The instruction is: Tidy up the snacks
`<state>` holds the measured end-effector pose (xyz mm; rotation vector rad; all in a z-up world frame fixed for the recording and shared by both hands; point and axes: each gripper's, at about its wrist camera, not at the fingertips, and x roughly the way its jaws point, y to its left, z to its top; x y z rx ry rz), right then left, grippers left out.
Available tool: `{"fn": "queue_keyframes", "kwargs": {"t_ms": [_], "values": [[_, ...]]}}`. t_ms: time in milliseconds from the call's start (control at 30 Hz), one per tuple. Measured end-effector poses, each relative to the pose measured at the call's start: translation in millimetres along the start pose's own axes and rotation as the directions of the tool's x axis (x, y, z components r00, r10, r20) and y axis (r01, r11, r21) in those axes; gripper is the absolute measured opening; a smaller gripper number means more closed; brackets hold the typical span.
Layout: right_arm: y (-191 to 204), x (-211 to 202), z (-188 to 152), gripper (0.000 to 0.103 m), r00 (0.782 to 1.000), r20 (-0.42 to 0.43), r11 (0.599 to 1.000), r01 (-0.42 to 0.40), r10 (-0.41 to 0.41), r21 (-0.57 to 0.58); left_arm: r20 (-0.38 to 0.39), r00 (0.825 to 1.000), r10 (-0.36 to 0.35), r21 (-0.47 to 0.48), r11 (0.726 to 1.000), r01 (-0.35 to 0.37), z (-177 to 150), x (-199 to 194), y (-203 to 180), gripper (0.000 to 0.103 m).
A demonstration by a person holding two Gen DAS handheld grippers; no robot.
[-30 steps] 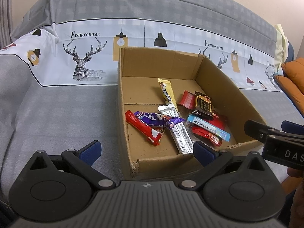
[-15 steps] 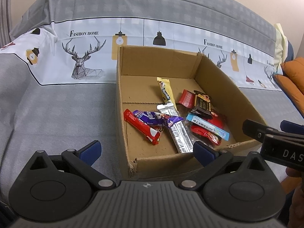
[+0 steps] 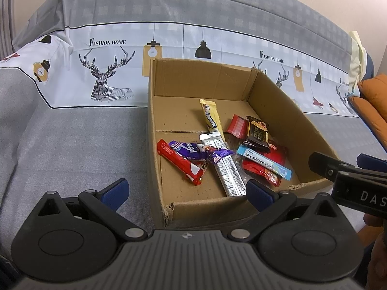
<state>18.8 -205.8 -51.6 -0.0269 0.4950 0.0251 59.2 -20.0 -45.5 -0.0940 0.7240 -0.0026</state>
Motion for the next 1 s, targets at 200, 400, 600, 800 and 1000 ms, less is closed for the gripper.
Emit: {"fn": "queue_keyframes", "kwargs": {"t_ms": [200,400,600,800,1000], "values": [[-0.5,0.1,1.4,0.103,1.0,0.005,1.0,0.002,-0.002,-0.003,-0.004,1.0,-0.005,-0.007,1.0,0.005,1.8,0.9,-0.3,0.103],[-1.0,0.5,3.1,0.103,1.0,0.009,1.0,0.007,-0.007,-0.018,-0.01,1.0,-0.009,-0.015,1.0,0.009,3.7,3.4,-1.3,0.103],[-3.0,1.5,2.4,0.103,1.0,0.008,1.0,0.008,-0.008,-0.017,-0.012,1.0,-0.012,-0.016,1.0,0.011,5.3,6.3,-4.6,0.103],[-6.2,2.7,2.5,0.103,1.0,0.008,1.0,0.003,-0.003,-0.009,-0.002,1.0,-0.008,-0.016,1.0,0.008,6.9,6.9,-7.4,0.103],[-13.1,1.6,6.1,0.103,0.999,0.036,1.0,-0.007,0.006,0.024,0.032,0.999,-0.023,0.001,1.0,0.023,8.1,1.7,-9.5,0.103]]}}
